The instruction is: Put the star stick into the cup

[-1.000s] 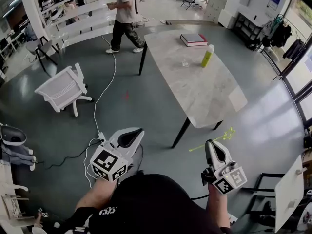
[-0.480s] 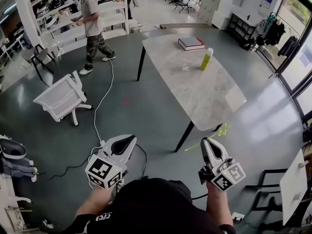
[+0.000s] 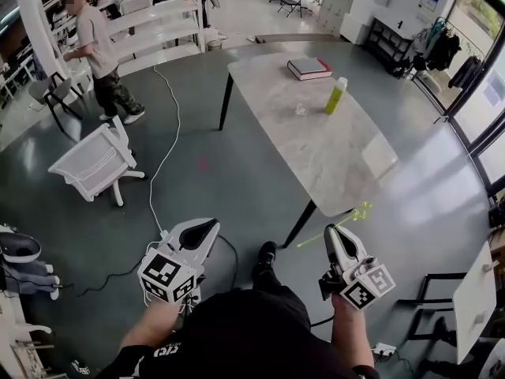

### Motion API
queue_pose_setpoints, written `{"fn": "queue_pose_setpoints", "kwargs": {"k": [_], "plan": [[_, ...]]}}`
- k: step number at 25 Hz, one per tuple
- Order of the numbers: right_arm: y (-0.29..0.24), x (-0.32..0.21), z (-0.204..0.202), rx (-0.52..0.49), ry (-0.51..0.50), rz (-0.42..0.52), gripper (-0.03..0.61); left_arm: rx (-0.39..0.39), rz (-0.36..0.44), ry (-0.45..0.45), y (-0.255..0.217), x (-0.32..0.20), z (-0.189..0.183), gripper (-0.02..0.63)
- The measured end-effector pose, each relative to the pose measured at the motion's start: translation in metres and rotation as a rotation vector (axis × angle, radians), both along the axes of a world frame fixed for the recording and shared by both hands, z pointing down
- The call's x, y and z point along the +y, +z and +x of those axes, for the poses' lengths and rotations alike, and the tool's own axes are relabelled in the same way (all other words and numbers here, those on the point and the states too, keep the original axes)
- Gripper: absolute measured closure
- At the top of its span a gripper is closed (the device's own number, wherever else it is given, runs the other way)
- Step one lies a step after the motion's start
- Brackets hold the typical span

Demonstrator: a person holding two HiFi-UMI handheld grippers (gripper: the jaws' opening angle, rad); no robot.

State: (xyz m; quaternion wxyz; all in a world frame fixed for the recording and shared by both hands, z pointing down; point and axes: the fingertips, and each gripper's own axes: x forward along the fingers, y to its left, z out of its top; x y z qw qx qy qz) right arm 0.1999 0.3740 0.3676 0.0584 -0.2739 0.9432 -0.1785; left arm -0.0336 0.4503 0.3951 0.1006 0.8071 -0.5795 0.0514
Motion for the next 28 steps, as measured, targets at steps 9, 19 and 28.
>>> {"fn": "queue_pose_setpoints", "kwargs": {"k": [9, 19, 28], "plan": [[0.009, -0.1, -0.005, -0.022, 0.006, -0.013, 0.56, 0.003, -0.019, 0.008, 0.003, -0.102, -0.006, 0.612], [0.01, -0.227, -0.002, -0.041, -0.046, -0.023, 0.56, 0.005, -0.017, 0.019, -0.006, -0.233, 0.012, 0.612], [0.026, -0.291, -0.006, -0.053, -0.065, -0.068, 0.56, 0.03, -0.037, 0.031, 0.004, -0.301, 0.023, 0.612]]}}
